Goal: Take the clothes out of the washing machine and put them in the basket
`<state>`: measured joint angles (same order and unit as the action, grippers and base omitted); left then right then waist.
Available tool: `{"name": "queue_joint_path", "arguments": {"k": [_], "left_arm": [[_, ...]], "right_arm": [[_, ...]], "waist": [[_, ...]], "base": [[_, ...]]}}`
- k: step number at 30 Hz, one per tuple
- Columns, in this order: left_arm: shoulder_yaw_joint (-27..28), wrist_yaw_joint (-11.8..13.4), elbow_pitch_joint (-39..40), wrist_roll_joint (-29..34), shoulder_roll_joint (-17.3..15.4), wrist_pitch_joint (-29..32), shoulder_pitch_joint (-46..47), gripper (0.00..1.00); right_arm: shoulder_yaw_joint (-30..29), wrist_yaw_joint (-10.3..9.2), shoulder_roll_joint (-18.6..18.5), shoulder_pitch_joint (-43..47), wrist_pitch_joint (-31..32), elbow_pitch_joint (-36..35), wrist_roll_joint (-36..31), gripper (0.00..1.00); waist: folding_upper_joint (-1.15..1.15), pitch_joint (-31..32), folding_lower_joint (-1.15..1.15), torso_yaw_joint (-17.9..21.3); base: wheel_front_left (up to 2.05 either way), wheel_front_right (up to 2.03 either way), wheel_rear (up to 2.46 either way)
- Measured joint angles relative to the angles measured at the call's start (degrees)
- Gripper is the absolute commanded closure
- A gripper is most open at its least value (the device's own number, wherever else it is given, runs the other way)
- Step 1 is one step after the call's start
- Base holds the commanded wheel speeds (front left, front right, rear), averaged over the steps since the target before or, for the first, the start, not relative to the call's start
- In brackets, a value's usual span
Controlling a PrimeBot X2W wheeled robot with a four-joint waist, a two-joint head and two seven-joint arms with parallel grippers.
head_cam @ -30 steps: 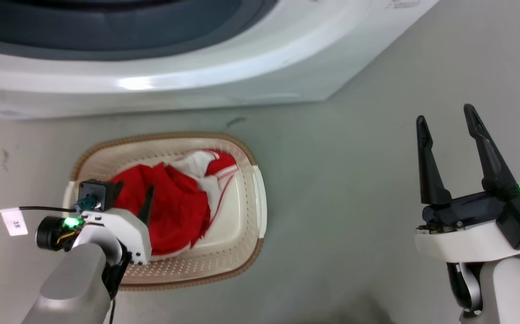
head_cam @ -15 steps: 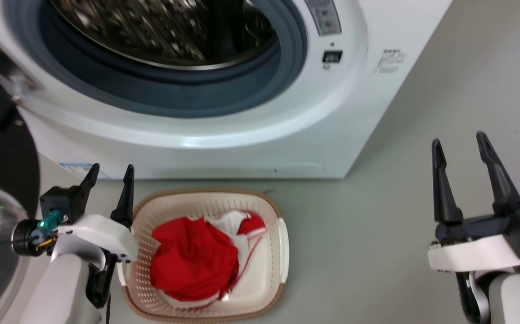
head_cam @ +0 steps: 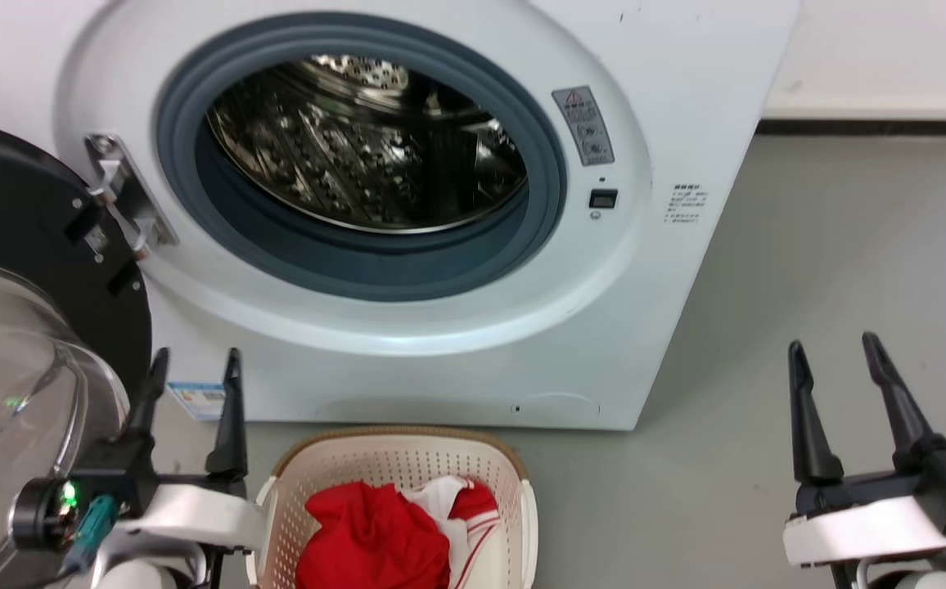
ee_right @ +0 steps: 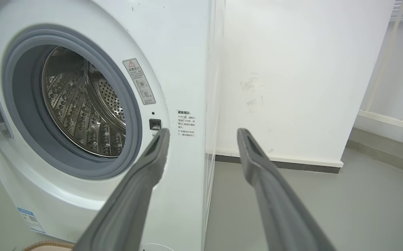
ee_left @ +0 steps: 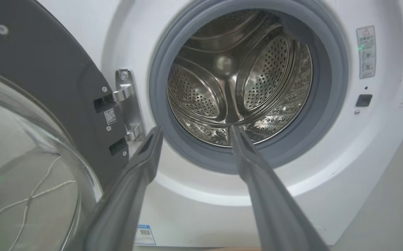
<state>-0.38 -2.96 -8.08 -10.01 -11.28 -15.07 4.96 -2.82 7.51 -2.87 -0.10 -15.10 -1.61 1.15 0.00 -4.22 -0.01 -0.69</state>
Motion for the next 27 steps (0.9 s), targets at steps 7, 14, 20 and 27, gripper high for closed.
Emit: {"name": "queue_joint_path", "arguments": {"k": [7,14,20,27], "left_arm": [[1.48,1.40,6.08,3.71,1.60,0.00,-6.13,0.00],[1.88,1.64,8.02,5.43,3.72,0.00,-9.38,0.00],[1.94,1.59,7.86,6.35,4.77,0.00,-10.80,0.00],[2.33,0.99,7.25,6.95,5.10,-0.01,-11.08,0.00]], "right_arm": [[0.43,0.00,-0.01,2.65,0.00,-0.36,2.45,0.00],[0.91,0.00,0.00,4.95,0.00,-0.36,2.61,0.00],[0.89,0.00,0.00,6.36,0.00,1.47,2.50,0.00],[0.62,0.00,0.00,6.35,0.01,2.96,1.80,0.00]], "waist": [[0.00,3.13,0.00,0.93],[0.00,4.30,0.01,1.42],[0.00,4.61,0.01,1.62],[0.00,4.52,0.01,1.90]], "base": [[0.00,0.00,0.00],[0.00,0.00,0.00],[0.00,0.00,0.00],[0.00,0.00,0.00]]}}
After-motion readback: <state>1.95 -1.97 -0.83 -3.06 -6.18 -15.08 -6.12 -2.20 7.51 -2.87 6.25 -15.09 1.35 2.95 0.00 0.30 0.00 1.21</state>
